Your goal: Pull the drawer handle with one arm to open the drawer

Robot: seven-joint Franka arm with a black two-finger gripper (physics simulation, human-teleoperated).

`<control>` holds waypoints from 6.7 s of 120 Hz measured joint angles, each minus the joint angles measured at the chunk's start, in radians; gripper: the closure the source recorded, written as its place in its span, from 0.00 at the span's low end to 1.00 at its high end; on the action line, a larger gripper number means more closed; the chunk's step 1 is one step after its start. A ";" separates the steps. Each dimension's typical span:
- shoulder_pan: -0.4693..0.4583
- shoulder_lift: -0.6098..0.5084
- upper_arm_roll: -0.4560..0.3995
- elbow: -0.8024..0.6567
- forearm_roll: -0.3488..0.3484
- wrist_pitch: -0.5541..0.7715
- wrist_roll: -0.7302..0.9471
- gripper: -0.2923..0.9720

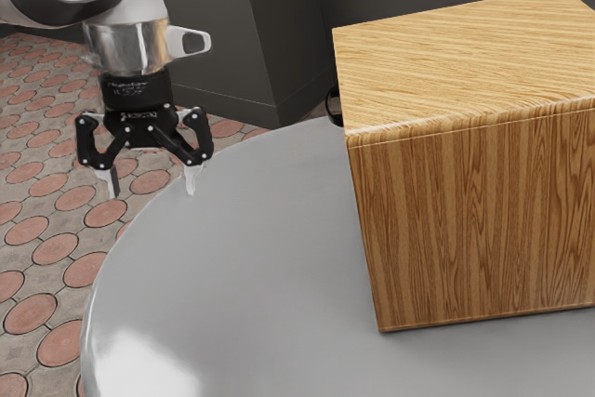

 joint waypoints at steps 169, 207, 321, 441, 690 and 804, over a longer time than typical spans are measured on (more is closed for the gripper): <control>-0.048 -0.743 -0.144 -0.383 0.242 0.520 -0.682 0.23; -0.414 -1.093 0.026 -0.504 0.477 0.811 -0.576 0.23; -1.009 -0.990 0.448 -0.183 0.539 1.061 -0.236 0.24; -0.880 -0.855 0.488 -0.250 0.487 1.033 -0.166 0.24; -0.252 -0.788 0.189 -0.400 0.440 0.777 -0.138 0.23; 0.500 -0.057 -0.483 -0.038 0.127 0.283 -0.542 0.23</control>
